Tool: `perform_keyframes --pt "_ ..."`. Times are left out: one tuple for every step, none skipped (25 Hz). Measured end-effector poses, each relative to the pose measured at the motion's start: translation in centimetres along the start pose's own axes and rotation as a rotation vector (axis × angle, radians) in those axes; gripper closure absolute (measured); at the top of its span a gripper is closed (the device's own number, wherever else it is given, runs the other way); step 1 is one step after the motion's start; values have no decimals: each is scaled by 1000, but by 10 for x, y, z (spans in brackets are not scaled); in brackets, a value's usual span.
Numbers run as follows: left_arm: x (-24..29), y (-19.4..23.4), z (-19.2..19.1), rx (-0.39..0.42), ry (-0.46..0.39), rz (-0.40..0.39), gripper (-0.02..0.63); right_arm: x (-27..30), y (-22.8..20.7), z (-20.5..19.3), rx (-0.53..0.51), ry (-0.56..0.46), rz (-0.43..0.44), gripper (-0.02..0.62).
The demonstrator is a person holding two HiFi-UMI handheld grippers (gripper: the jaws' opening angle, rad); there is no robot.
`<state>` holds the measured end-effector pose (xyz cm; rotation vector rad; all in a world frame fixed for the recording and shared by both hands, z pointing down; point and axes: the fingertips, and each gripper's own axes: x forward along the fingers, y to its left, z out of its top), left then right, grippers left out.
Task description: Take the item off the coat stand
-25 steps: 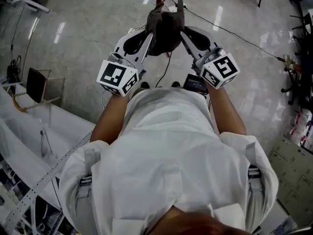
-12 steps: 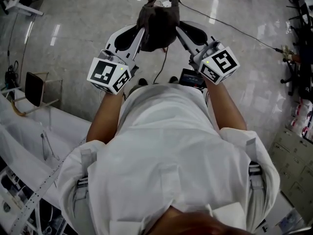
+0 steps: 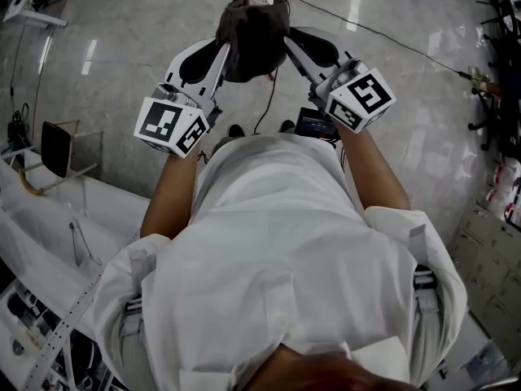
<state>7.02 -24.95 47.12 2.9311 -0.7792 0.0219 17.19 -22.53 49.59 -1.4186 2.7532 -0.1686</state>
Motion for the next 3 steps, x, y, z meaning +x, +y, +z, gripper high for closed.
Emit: perform_keyframes --pt "1 0 0 -3 -1 0 574 0 -1 0 2 0 0 545" --pt "3 1 -1 -6 -1 -1 574 0 -3 0 5 0 1 545" --pt "5 1 -1 -10 -2 -1 574 0 -4 0 8 1 1 545"
